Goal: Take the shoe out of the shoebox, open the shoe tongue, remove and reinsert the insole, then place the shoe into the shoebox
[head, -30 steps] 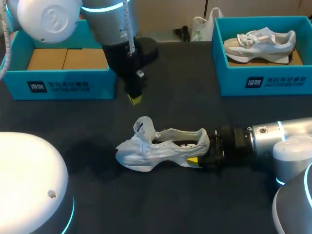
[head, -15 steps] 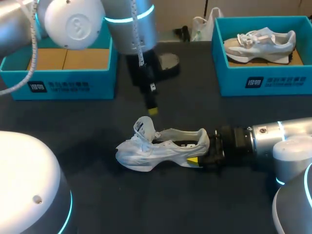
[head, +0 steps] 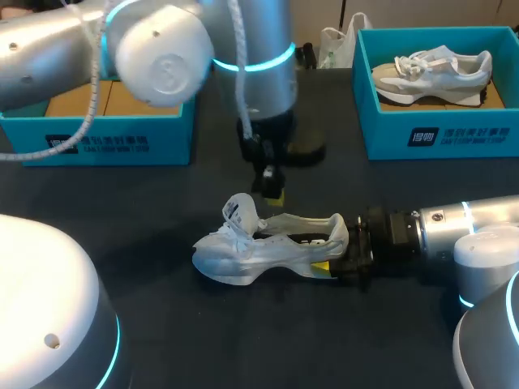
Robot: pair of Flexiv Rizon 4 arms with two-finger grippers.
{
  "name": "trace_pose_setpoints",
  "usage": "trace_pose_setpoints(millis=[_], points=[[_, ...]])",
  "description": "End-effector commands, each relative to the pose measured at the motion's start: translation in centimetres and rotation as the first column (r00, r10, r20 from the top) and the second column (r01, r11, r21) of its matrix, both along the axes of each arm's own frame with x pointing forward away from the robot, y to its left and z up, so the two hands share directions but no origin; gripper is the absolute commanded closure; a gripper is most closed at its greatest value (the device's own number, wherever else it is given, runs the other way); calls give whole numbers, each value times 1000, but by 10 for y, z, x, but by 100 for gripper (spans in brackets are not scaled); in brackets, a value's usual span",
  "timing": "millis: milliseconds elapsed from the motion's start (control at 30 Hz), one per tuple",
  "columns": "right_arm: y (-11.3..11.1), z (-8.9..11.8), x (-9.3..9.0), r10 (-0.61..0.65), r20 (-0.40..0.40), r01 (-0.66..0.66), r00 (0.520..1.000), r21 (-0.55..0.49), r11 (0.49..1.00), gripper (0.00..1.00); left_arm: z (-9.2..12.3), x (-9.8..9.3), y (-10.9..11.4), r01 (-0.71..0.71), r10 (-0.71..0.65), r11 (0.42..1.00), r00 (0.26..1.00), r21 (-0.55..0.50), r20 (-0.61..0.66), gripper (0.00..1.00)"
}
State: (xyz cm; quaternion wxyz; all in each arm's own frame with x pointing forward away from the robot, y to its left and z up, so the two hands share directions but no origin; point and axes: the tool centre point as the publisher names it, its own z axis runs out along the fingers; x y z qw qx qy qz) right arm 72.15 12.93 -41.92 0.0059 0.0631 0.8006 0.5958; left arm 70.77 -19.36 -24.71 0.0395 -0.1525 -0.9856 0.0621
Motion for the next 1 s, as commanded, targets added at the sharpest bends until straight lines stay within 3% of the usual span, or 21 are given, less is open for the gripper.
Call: trace_pose_setpoints(millis=[33,300,567,1000], points=[[0,0,0,0,-2,0,1000,-4,1000,100,-6,1,-26,-23,23,998,1000,56,2,100],[0,0,0,0,-2,0,1000,-4,1000,100,-6,1,-26,-23,23,998,1000,56,2,100],[0,0,0,0,-2,0,1000,-4,1000,100,-48,-4,-42,-72,72,997,997,31,17,100],[0,0,0,0,-2,0,1000,-4,1000,100,-82,-4,-47,-128,128,992,991,11,40,100]])
